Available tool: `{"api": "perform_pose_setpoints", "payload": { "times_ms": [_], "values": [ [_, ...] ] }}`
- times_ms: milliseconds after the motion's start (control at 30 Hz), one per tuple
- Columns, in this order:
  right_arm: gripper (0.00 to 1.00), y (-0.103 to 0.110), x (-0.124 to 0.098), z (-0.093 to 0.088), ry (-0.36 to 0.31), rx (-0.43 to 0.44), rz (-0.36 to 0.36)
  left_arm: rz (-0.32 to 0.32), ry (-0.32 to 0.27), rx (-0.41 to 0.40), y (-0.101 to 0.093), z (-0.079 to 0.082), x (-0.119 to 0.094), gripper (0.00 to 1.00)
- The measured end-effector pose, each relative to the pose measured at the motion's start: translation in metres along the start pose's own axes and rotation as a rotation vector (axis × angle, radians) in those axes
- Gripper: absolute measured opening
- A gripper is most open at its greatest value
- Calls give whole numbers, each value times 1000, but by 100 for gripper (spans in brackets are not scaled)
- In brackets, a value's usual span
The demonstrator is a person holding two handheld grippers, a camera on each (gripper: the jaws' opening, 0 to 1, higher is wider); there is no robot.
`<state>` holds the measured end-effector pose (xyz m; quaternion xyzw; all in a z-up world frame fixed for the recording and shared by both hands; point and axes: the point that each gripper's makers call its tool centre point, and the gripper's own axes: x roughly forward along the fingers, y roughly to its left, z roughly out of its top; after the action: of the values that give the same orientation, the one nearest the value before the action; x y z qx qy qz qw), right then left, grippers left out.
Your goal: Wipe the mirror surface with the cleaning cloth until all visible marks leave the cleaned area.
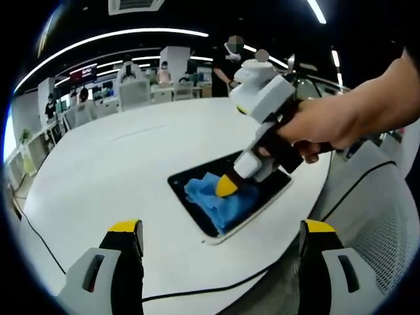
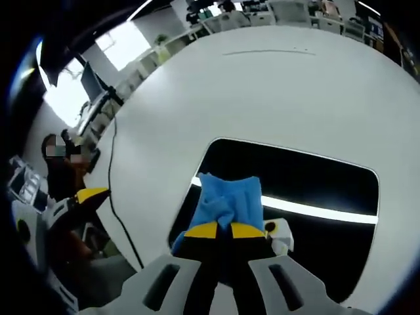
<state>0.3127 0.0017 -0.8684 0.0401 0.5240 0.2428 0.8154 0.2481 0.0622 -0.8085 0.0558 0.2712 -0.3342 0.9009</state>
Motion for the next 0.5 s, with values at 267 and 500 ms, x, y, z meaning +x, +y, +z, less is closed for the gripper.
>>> {"api": "perform_pose_setpoints", "payload": {
  "times_ms": [267, 500],
  "values": [
    [0, 6, -5, -14, 28, 20, 20, -7, -8, 0, -2, 2, 0, 100],
    [0, 11, -9, -25, 61, 24, 39, -5, -16, 2, -1, 3, -1, 100]
  ]
}}
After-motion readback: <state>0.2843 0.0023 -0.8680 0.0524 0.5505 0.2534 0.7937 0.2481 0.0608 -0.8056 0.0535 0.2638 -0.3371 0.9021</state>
